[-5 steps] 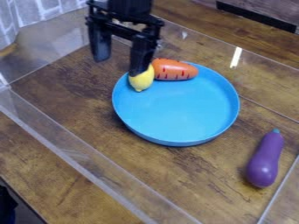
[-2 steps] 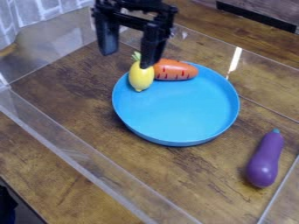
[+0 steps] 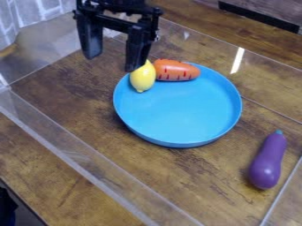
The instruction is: Move the carrot to the left side
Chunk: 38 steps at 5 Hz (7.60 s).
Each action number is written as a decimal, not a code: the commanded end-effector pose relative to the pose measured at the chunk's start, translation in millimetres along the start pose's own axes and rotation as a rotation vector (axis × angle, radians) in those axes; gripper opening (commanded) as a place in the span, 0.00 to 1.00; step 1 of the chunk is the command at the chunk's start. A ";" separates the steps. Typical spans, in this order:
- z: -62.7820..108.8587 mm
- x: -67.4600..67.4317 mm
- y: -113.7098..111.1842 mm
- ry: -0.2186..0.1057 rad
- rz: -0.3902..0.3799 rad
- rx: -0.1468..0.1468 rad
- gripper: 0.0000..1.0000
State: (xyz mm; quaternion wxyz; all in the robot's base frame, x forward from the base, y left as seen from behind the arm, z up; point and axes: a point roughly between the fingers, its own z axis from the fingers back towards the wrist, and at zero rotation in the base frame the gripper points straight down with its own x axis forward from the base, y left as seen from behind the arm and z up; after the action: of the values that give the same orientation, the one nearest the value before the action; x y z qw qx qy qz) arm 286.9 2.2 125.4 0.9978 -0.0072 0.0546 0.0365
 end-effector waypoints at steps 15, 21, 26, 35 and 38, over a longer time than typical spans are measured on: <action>13.7 64.6 -33.0 -0.048 -0.219 0.017 0.00; -4.8 112.9 -14.4 -0.107 -0.379 0.023 1.00; -50.3 153.8 -20.8 -0.088 -0.555 0.038 1.00; -90.6 161.6 -48.3 -0.053 -0.920 0.068 1.00; -98.9 159.1 -59.9 -0.024 -0.906 0.067 1.00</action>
State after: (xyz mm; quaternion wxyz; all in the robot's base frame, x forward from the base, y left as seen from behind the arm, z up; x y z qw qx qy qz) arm 441.8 -29.2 20.5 0.9225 0.0069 0.0264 -0.3850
